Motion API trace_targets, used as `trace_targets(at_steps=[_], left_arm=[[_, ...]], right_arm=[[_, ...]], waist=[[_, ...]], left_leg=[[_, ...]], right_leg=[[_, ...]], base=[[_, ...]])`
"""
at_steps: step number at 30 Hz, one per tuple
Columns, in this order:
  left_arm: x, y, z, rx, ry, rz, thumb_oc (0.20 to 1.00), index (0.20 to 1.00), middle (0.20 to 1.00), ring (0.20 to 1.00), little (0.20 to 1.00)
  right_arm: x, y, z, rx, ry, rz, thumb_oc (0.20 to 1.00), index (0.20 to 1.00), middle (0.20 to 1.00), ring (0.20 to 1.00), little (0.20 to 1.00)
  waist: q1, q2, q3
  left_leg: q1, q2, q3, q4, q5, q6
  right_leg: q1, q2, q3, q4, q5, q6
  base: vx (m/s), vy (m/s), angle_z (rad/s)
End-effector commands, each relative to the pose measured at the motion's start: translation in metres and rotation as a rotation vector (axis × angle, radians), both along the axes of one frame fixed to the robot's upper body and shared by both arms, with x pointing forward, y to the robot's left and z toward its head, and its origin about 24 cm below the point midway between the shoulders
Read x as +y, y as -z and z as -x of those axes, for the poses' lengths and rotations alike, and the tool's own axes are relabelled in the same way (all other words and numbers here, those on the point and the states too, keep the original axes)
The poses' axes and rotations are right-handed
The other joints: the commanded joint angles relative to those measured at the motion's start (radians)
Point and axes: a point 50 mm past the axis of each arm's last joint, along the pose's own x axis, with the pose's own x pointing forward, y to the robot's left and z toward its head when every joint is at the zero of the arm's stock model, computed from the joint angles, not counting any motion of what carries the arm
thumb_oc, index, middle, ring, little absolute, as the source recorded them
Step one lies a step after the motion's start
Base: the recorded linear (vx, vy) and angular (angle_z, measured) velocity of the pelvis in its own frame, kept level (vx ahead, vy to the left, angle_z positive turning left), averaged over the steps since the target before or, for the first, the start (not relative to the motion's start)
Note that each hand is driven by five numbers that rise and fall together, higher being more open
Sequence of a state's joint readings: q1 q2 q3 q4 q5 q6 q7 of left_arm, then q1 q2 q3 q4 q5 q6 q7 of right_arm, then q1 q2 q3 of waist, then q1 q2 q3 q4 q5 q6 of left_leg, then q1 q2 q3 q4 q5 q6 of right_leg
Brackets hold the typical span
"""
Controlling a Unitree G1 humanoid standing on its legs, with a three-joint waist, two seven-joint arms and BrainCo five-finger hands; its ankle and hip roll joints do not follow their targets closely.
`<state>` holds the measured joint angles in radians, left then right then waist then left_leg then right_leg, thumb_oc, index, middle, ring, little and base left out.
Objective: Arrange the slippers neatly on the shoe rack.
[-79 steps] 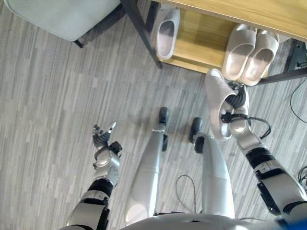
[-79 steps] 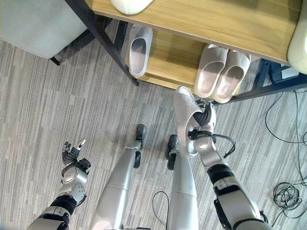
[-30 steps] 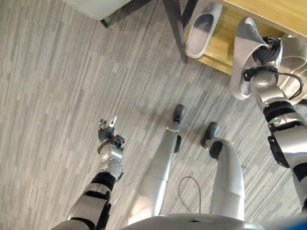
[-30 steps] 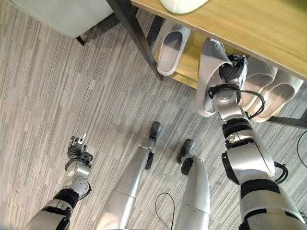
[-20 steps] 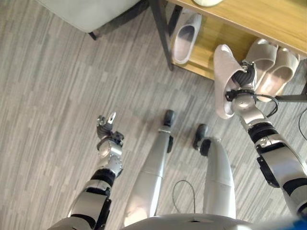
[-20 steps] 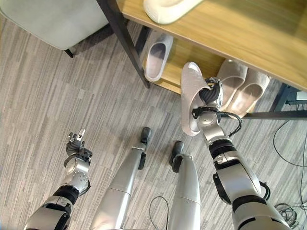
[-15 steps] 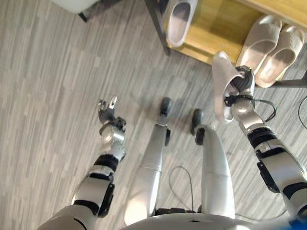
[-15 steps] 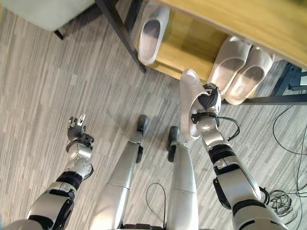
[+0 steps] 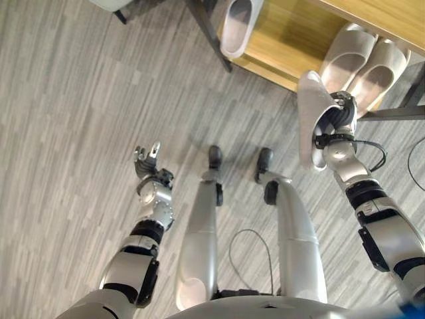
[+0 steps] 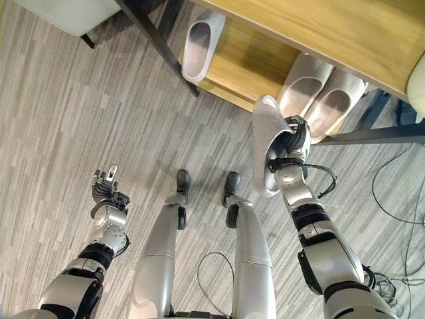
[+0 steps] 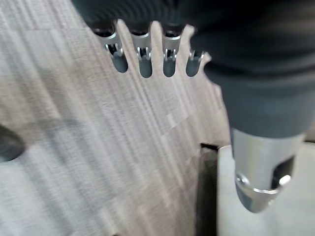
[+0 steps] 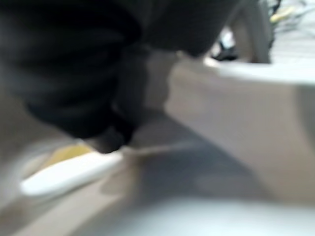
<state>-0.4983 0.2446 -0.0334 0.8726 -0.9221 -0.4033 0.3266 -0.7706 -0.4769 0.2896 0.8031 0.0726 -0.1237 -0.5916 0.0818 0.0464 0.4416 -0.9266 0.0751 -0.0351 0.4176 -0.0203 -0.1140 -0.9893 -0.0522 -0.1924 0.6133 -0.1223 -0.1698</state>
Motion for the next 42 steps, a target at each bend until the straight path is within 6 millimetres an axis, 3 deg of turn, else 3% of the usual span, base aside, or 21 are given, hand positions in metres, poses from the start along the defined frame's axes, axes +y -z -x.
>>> trace_targets(at_steps=[1, 4, 8, 11, 14, 19, 20, 21, 22, 26, 27, 28, 29, 32, 34, 35, 36, 38, 42], left_arm=[[0.021, 0.000, 0.011, -0.019, -0.085, -0.018, 1.000, 1.000, 1.000, 1.000, 1.000], [0.024, -0.002, 0.010, -0.027, -0.093, -0.014, 1.000, 1.000, 1.000, 1.000, 1.000], [0.026, 0.011, 0.019, 0.015, -0.106, 0.000, 1.000, 1.000, 1.000, 1.000, 1.000], [0.025, 0.022, 0.026, 0.069, -0.106, -0.007, 1.000, 1.000, 1.000, 1.000, 1.000], [0.028, 0.025, 0.028, 0.092, -0.101, -0.036, 1.000, 1.000, 1.000, 1.000, 1.000], [0.033, 0.023, 0.031, 0.091, -0.102, -0.065, 1.000, 1.000, 1.000, 1.000, 1.000], [0.033, 0.023, 0.030, 0.092, -0.100, -0.069, 1.000, 1.000, 1.000, 1.000, 1.000], [0.034, 0.022, 0.030, 0.091, -0.102, -0.070, 1.000, 1.000, 1.000, 1.000, 1.000], [0.034, 0.020, 0.029, 0.085, -0.098, -0.078, 1.000, 1.000, 1.000, 1.000, 1.000], [0.031, 0.015, 0.026, 0.079, -0.079, -0.109, 1.000, 1.000, 1.000, 1.000, 1.000], [0.030, 0.008, 0.020, 0.067, -0.065, -0.144, 1.000, 1.000, 1.000, 1.000, 1.000], [0.030, 0.008, 0.020, 0.067, -0.065, -0.144, 1.000, 1.000, 1.000, 1.000, 1.000], [0.031, 0.005, 0.019, 0.062, -0.063, -0.165, 1.000, 1.000, 1.000, 1.000, 1.000], [0.024, 0.004, 0.017, 0.059, -0.037, -0.190, 1.000, 1.000, 1.000, 1.000, 1.000], [0.017, 0.002, 0.013, 0.052, -0.008, -0.200, 1.000, 1.000, 1.000, 1.000, 1.000], [0.016, -0.001, 0.009, 0.040, 0.005, -0.201, 1.000, 1.000, 1.000, 1.000, 1.000], [0.016, -0.001, 0.008, 0.039, 0.004, -0.201, 1.000, 1.000, 1.000, 1.000, 1.000], [0.011, -0.005, 0.003, 0.029, 0.026, -0.208, 1.000, 1.000, 1.000, 1.000, 1.000], [0.011, -0.008, 0.001, 0.022, 0.044, -0.228, 1.000, 1.000, 1.000, 1.000, 1.000]], right_arm=[[0.001, -0.012, 0.002, -0.061, -0.028, 0.067, 0.200, 0.200, 0.200, 0.200, 0.200], [0.011, -0.023, -0.004, -0.080, -0.054, 0.111, 0.200, 0.200, 0.200, 0.200, 0.200], [0.012, -0.018, -0.003, -0.065, -0.062, 0.118, 0.200, 0.200, 0.200, 0.200, 0.200], [0.013, -0.014, -0.001, -0.055, -0.056, 0.113, 0.200, 0.200, 0.200, 0.200, 0.200], [0.012, -0.005, 0.000, -0.032, -0.043, 0.085, 0.200, 0.200, 0.200, 0.200, 0.200], [0.008, 0.000, 0.002, -0.029, -0.016, 0.048, 0.200, 0.200, 0.200, 0.200, 0.200], [0.008, 0.001, 0.002, -0.027, -0.015, 0.043, 0.200, 0.200, 0.200, 0.200, 0.200], [0.009, 0.001, 0.002, -0.028, -0.017, 0.042, 0.200, 0.200, 0.200, 0.200, 0.200], [0.010, 0.002, 0.003, -0.028, -0.019, 0.039, 0.200, 0.200, 0.200, 0.200, 0.200], [0.011, 0.010, 0.006, -0.022, -0.014, 0.024, 0.200, 0.200, 0.200, 0.200, 0.200], [0.008, 0.008, 0.007, -0.036, -0.002, 0.014, 0.200, 0.200, 0.200, 0.200, 0.200], [0.008, 0.008, 0.007, -0.036, -0.002, 0.014, 0.200, 0.200, 0.200, 0.200, 0.200], [0.008, 0.008, 0.008, -0.038, -0.006, 0.014, 0.200, 0.200, 0.200, 0.200, 0.200], [0.011, 0.015, 0.011, -0.027, -0.014, 0.008, 0.200, 0.200, 0.200, 0.200, 0.200], [0.011, 0.012, 0.010, -0.036, -0.014, 0.002, 0.200, 0.200, 0.200, 0.200, 0.200], [0.012, 0.007, 0.008, -0.048, -0.017, 0.000, 0.200, 0.200, 0.200, 0.200, 0.200], [0.012, 0.006, 0.008, -0.049, -0.017, 0.000, 0.200, 0.200, 0.200, 0.200, 0.200], [0.009, 0.003, 0.007, -0.058, -0.004, -0.001, 0.200, 0.200, 0.200, 0.200, 0.200], [0.008, -0.003, 0.004, -0.070, 0.003, 0.021, 0.200, 0.200, 0.200, 0.200, 0.200]], waist=[[0.003, 0.018, 0.013], [0.064, 0.009, 0.059], [0.082, 0.006, 0.069], [0.080, 0.005, 0.055], [0.081, -0.001, 0.028], [0.075, -0.015, -0.016], [0.066, -0.029, -0.026], [0.075, -0.022, -0.022], [0.064, -0.045, -0.033], [0.061, -0.068, -0.034], [0.047, -0.072, -0.016], [0.047, -0.073, -0.016], [0.020, -0.063, 0.000], [0.005, -0.044, 0.020], [-0.005, -0.035, 0.037], [-0.021, -0.033, 0.057], [-0.021, -0.031, 0.059], [-0.032, -0.039, 0.071], [-0.020, -0.030, 0.018]], left_leg=[[-0.081, 0.012, 0.007, 0.003, 0.059, 0.025], [-0.078, 0.038, 0.020, -0.177, 0.171, 0.002], [-0.062, 0.053, 0.028, -0.219, 0.179, 0.006], [-0.058, 0.038, 0.028, -0.216, 0.219, 0.004], [-0.088, 0.014, 0.035, -0.206, 0.221, 0.018], [-0.144, -0.011, 0.053, -0.134, 0.156, 0.054], [-0.150, -0.027, 0.051, -0.103, 0.109, 0.053], [-0.158, -0.014, 0.055, -0.108, 0.138, 0.062], [-0.166, -0.034, 0.051, -0.065, 0.075, 0.067], [-0.154, -0.050, 0.047, -0.026, 0.019, 0.086], [-0.127, -0.068, 0.039, -0.018, -0.005, 0.104], [-0.127, -0.068, 0.039, -0.018, -0.005, 0.104], [-0.101, -0.073, 0.037, 0.005, -0.028, 0.117], [-0.059, -0.079, 0.040, 0.028, -0.053, 0.117], [-0.037, -0.087, 0.038, 0.044, -0.068, 0.111], [-0.013, -0.098, 0.036, 0.059, -0.091, 0.108], [-0.012, -0.098, 0.035, 0.060, -0.092, 0.108], [-0.022, -0.124, 0.041, 0.089, -0.115, 0.098], [-0.071, -0.143, 0.029, 0.022, -0.078, 0.101]], right_leg=[[0.139, 0.048, 0.055, -0.069, -0.135, 0.172], [0.178, 0.099, 0.067, 0.003, -0.191, 0.164], [0.199, 0.116, 0.094, 0.040, -0.236, 0.163], [0.196, 0.111, 0.116, 0.056, -0.235, 0.171], [0.176, 0.092, 0.138, 0.043, -0.216, 0.182], [0.194, 0.045, 0.171, -0.044, -0.175, 0.207], [0.211, 0.025, 0.179, -0.063, -0.186, 0.215], [0.202, 0.035, 0.174, -0.066, -0.164, 0.214], [0.236, 0.008, 0.182, -0.104, -0.165, 0.233], [0.307, -0.025, 0.178, -0.153, -0.128, 0.271], [0.274, -0.044, 0.179, -0.080, -0.057, 0.294], [0.273, -0.044, 0.180, -0.079, -0.058, 0.295], [0.205, -0.033, 0.209, 0.070, -0.023, 0.300], [0.145, -0.033, 0.217, 0.109, -0.036, 0.286], [0.086, -0.053, 0.203, 0.071, -0.039, 0.272], [0.059, -0.087, 0.189, -0.041, -0.005, 0.278], [0.062, -0.087, 0.187, -0.044, -0.004, 0.278], [0.108, -0.123, 0.184, -0.211, 0.042, 0.299], [0.118, -0.116, 0.155, -0.274, 0.091, 0.303]], base=[[0.17, 0.066, -0.07], [0.24, 0.118, -0.35], [0.15, 0.122, -0.72], [0.22, 0.181, -0.52], [0.14, 0.162, -0.23], [0.13, 0.186, -0.01], [0.06, 0.089, -0.03], [0.16, 0.080, 0.04], [0.10, 0.107, 0.09], [0.11, 0.078, 0.00], [0.04, 0.056, 0.08], [0.14, 0.149, 0.29], [0.16, 0.166, 0.33], [0.17, 0.149, 0.43], [0.18, -0.011, 0.19], [0.11, -0.047, 0.04], [0.15, -0.114, -0.08], [0.03, -0.070, 0.02], [-0.05, -0.056, 0.18]])
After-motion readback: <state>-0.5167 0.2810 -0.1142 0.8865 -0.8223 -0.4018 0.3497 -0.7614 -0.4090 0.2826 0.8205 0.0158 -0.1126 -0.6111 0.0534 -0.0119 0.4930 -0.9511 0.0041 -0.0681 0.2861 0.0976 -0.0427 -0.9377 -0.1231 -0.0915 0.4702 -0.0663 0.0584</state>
